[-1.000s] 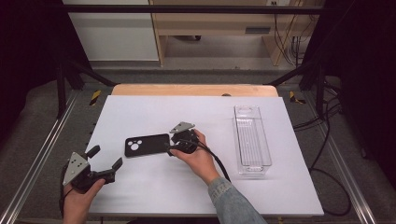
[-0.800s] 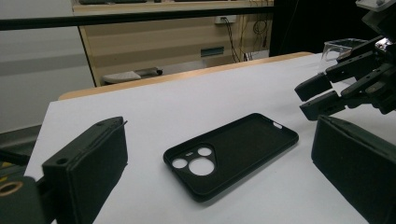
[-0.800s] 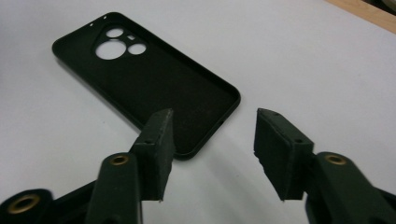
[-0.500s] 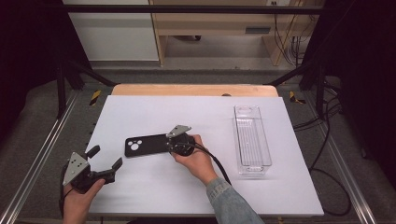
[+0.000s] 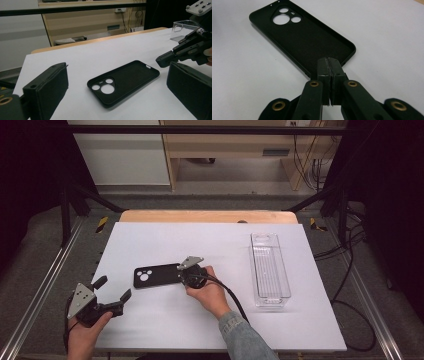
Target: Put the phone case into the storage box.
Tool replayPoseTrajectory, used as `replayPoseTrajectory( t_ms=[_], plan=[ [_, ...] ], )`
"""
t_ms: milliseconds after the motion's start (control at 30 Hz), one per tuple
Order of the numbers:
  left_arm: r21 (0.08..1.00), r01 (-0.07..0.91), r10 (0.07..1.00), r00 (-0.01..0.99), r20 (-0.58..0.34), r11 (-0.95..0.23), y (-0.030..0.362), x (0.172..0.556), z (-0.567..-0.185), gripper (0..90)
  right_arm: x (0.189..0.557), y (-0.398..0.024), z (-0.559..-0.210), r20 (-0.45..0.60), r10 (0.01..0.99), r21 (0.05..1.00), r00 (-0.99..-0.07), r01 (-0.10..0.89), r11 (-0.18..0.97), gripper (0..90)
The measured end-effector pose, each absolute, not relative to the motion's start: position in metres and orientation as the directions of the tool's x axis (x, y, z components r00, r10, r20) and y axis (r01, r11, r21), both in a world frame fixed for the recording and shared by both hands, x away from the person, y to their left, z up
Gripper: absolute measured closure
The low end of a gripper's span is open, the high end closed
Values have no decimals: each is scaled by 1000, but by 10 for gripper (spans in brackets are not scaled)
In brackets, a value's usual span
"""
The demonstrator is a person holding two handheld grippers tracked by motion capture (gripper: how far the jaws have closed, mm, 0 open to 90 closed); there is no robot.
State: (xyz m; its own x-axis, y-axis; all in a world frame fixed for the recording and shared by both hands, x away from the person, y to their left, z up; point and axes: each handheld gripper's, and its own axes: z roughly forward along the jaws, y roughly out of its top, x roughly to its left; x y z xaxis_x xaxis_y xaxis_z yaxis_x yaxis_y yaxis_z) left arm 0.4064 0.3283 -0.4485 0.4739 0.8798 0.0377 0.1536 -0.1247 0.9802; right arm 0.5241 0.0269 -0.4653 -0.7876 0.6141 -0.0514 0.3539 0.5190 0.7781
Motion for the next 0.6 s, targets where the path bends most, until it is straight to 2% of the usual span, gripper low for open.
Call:
replayPoseTrajectory(
  t_ms=[600],
  plan=[
    [980, 153, 878, 477, 41, -129, 328, 406, -449, 39, 529, 36, -474, -28, 624, 787, -781, 367, 495, 900]
  ],
)
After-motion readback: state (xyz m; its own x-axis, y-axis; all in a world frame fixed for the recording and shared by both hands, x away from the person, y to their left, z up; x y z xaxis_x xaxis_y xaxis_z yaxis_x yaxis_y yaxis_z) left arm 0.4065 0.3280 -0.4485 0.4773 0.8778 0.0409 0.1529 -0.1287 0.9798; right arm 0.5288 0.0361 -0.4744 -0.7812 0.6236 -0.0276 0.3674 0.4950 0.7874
